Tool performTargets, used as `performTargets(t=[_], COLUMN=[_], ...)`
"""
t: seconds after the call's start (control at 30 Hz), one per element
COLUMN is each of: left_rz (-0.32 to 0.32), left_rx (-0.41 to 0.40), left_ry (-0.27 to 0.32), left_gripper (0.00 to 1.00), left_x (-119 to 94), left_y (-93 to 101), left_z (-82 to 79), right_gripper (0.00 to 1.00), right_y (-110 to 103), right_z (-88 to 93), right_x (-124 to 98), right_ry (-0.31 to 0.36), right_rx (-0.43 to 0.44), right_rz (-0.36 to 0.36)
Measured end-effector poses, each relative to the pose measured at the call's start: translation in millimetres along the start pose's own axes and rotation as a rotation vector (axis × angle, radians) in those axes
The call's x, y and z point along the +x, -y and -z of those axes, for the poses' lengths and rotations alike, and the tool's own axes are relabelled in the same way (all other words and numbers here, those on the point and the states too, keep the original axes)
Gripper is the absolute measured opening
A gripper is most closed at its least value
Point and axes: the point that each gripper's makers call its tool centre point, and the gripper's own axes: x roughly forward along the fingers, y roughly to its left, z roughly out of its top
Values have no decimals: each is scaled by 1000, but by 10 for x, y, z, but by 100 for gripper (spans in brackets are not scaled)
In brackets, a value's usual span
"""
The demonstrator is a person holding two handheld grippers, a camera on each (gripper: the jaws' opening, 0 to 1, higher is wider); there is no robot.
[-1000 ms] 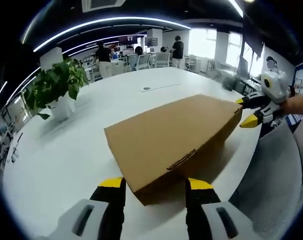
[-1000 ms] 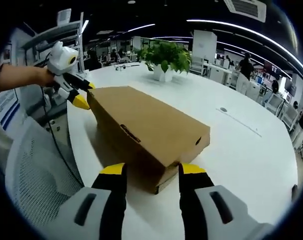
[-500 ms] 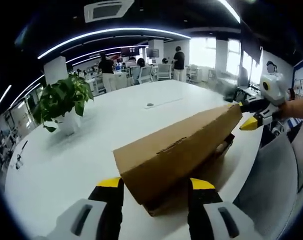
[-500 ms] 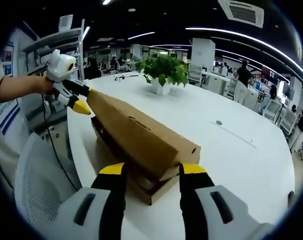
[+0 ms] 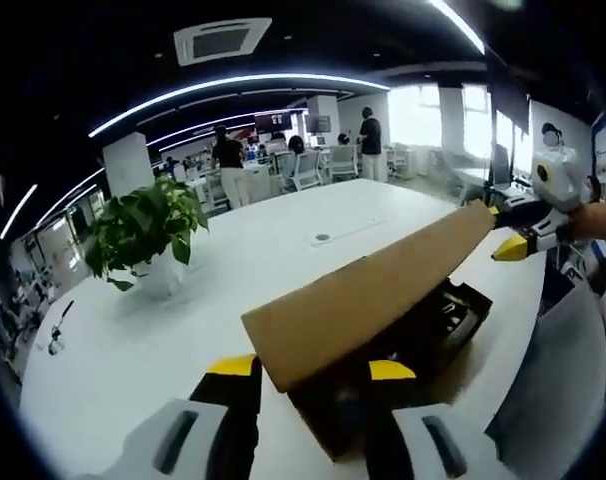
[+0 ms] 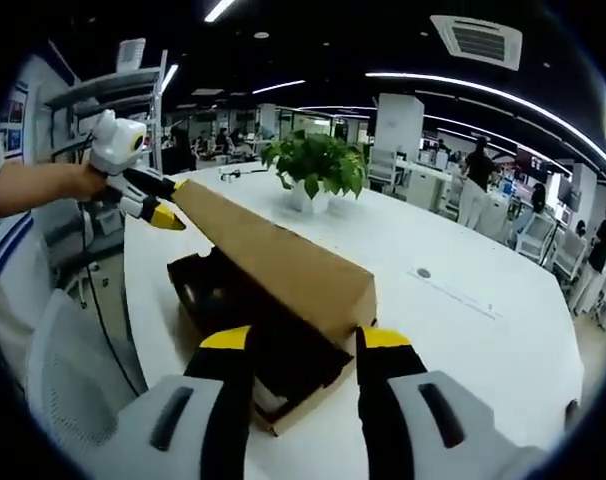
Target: Operate the shoe box by opening the lid, removing the specified soft item, and placing it in the target area until the item is outside and the box remains undamaged.
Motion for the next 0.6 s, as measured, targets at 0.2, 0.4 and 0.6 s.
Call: performTargets(t=[0.2,0.4,0.6], left_rz=[-46,-85,-125], left_rx=[2,28,32], left_ry=[32,45,54], left_gripper=[27,21,11], left_x=[69,156,217], left_y=[-156,-284,-418], left_z=[-135,-238,-291], right_gripper=[34,34,29], right_y=[139,237,363], right_z=[-121,-210,-258], right_x=[49,111,158], right_ry=[21,32,41], right_rx=[-14,-29,-55], right_rz=[12,23,43])
